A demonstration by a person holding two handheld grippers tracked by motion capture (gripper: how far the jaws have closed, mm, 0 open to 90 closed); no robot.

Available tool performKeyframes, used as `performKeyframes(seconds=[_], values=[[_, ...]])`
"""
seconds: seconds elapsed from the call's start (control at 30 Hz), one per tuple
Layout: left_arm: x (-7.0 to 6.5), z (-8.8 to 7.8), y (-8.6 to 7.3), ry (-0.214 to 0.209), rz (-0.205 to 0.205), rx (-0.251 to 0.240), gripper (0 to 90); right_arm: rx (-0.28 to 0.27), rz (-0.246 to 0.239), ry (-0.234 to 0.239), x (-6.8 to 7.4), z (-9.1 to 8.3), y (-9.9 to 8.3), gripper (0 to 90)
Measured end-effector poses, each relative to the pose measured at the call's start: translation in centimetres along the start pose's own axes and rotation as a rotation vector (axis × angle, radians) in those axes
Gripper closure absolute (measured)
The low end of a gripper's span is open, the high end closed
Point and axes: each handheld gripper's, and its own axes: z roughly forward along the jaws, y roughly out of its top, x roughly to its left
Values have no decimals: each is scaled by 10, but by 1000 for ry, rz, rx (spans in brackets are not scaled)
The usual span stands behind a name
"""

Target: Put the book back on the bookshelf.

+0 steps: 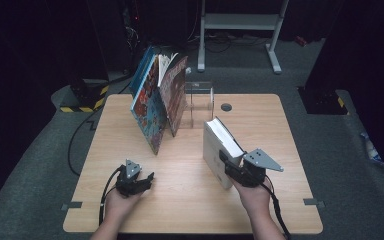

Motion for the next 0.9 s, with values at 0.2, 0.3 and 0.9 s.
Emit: performKeyframes(seconds=[0.2, 0.3, 0.9], values=[[0, 0, 0, -3, -3, -2, 322, 18, 11, -12, 2, 4, 9, 400], [1, 0, 0, -4, -1, 0, 322, 14, -5, -19, 3, 3, 11, 420], [1, 0, 0, -1, 1, 6, 323, 30, -43, -65, 8, 4, 15, 509]])
